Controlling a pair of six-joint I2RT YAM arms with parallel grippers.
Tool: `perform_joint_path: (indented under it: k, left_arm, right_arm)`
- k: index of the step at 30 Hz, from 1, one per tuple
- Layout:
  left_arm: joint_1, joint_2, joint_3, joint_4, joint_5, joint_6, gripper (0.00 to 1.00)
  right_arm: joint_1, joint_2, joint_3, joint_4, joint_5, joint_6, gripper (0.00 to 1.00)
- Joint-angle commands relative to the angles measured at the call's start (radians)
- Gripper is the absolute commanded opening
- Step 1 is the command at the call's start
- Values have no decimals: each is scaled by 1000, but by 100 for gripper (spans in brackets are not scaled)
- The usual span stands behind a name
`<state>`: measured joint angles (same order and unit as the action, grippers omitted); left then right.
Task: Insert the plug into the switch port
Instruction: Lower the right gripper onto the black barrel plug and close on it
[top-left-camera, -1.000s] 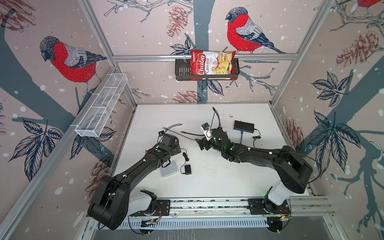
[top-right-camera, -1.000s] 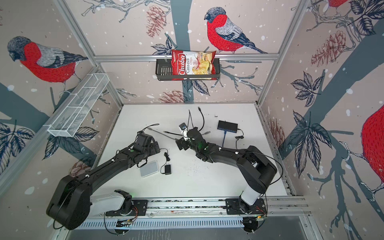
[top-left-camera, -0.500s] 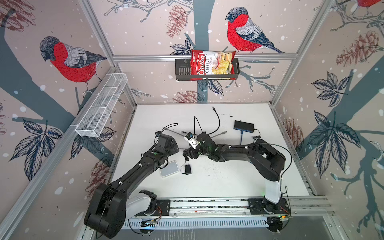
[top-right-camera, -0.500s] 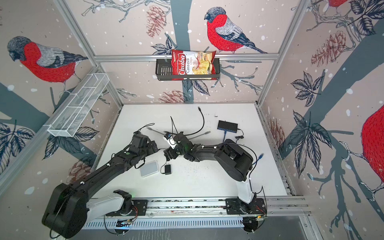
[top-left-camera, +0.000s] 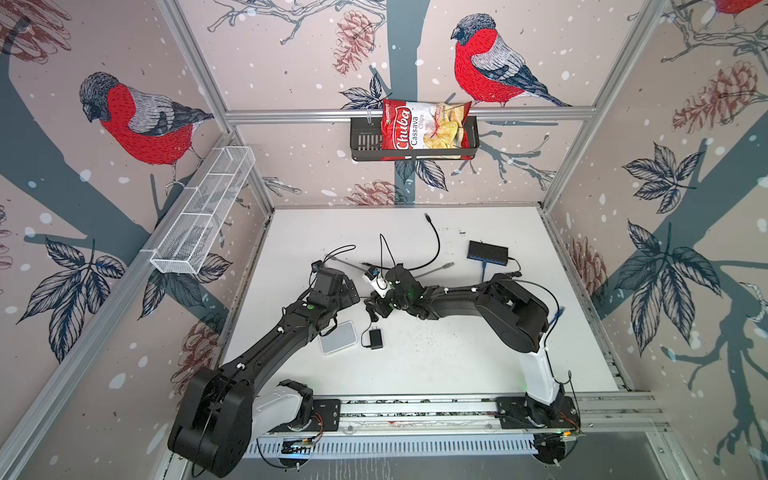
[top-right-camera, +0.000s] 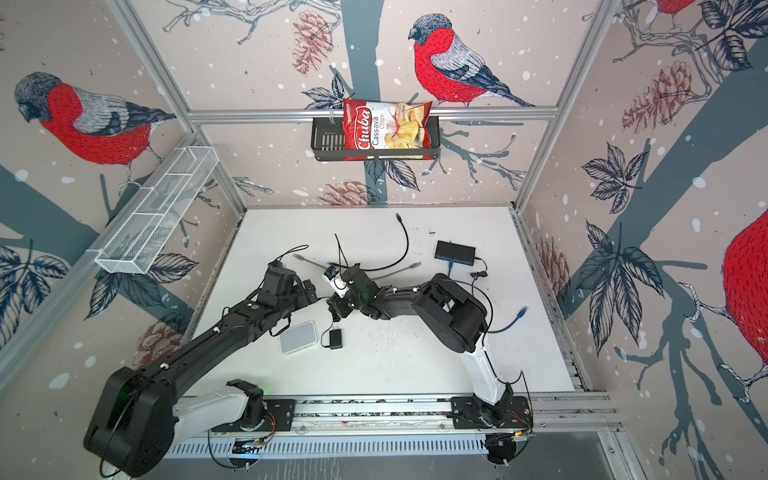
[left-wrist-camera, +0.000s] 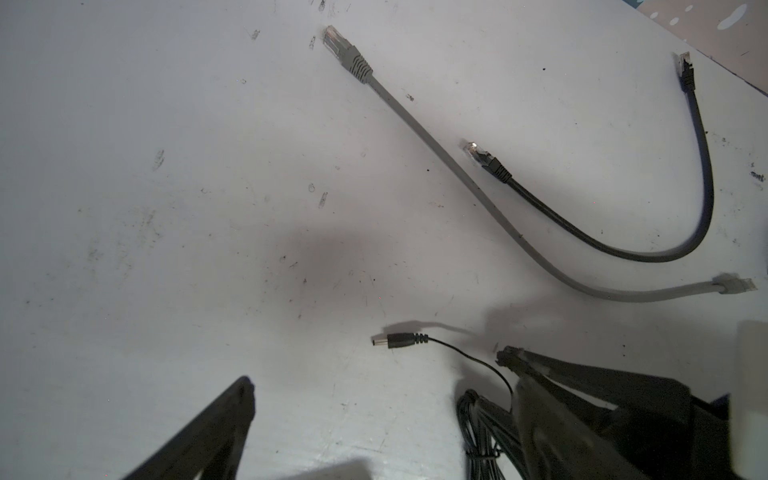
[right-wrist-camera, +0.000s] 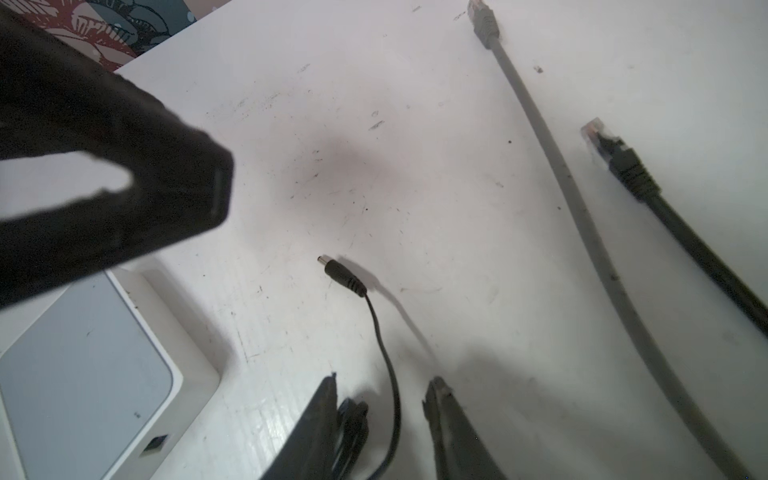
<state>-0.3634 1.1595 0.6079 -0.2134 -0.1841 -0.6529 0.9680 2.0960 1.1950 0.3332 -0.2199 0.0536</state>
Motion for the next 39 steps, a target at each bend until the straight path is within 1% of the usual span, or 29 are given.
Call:
perform_joint_path:
  k: [1,3,6,9,13,17,21,25,34,39]
  left_arm:
    - [3,3,-3,26,5,13,96]
    - [3,9,-1,29,8,16,96]
    - [3,11,-3,41,15,20,96]
    - [3,12,-3,49,17,24,96]
    - [3,21,-3,72,40,39,96]
    - [3,71,17,84,116,90,96]
    - [3,118,31,93,151,107,96]
    - [3,128,30,113,165,106,96]
    - [3,126,33,111,176,108,96]
    - [3,124,27,118,185,104,96]
  right_arm:
    - [-4,2,-4,0,-19,5,21]
    - [-10,-5,-20,-3,-16,2,15]
    - [-21,-32,-69,6,-9,-2,10]
    - [-38,-69,-128,14,4,-3,7]
    - [-67,-135,-218,20,18,-7,7]
    - [-87,-197,-286,-3,29,-25,7]
    - [-100,-240,-342,-10,46,-32,8]
    - [-110,-261,-363,-8,59,-29,13]
    - [-110,-251,-323,29,-19,-95,30]
    - [-111,-244,-294,44,-51,-145,36]
